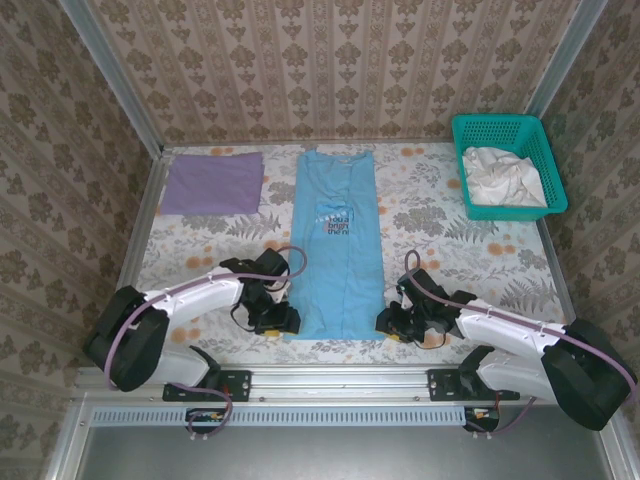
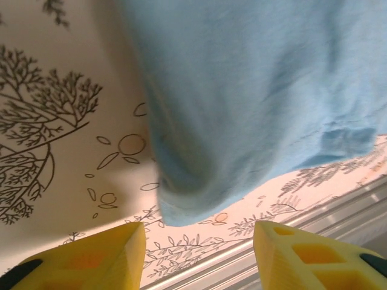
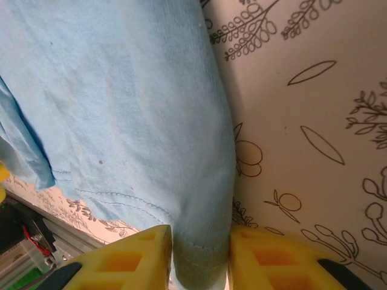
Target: Fold and stack the t-shirts
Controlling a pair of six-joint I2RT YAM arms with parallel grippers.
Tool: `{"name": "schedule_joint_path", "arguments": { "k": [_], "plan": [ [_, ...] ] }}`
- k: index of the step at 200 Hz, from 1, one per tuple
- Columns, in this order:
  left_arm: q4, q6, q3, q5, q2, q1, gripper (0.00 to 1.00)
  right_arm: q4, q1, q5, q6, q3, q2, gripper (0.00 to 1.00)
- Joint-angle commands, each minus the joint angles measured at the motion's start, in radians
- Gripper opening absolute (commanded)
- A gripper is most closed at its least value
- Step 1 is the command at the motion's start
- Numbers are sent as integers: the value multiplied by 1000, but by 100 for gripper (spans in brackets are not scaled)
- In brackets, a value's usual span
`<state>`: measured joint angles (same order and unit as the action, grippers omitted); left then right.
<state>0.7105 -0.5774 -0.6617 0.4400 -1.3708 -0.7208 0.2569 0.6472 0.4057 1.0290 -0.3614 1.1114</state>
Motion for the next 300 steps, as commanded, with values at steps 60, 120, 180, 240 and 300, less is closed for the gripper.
{"name": "schedule_joint_path", "arguments": {
  "k": [60, 120, 180, 240, 300],
  "plan": [
    [-55, -16, 18, -25, -82, -18, 23, 0, 14, -31, 45, 38, -30, 16],
    [-28, 4, -8, -38, -69, -26, 0, 109, -1, -33, 41, 13, -116, 0],
    [96, 11, -36, 77, 58, -30, 0, 241, 26, 26, 96, 14, -232, 0],
    [173, 48, -116, 170, 141, 108, 0, 336, -10, 2, 137, -108, -341, 0],
    [133, 77, -405, 188, -50, 258, 0, 243, -265, 27, -53, -446, 70, 0]
  ]
}}
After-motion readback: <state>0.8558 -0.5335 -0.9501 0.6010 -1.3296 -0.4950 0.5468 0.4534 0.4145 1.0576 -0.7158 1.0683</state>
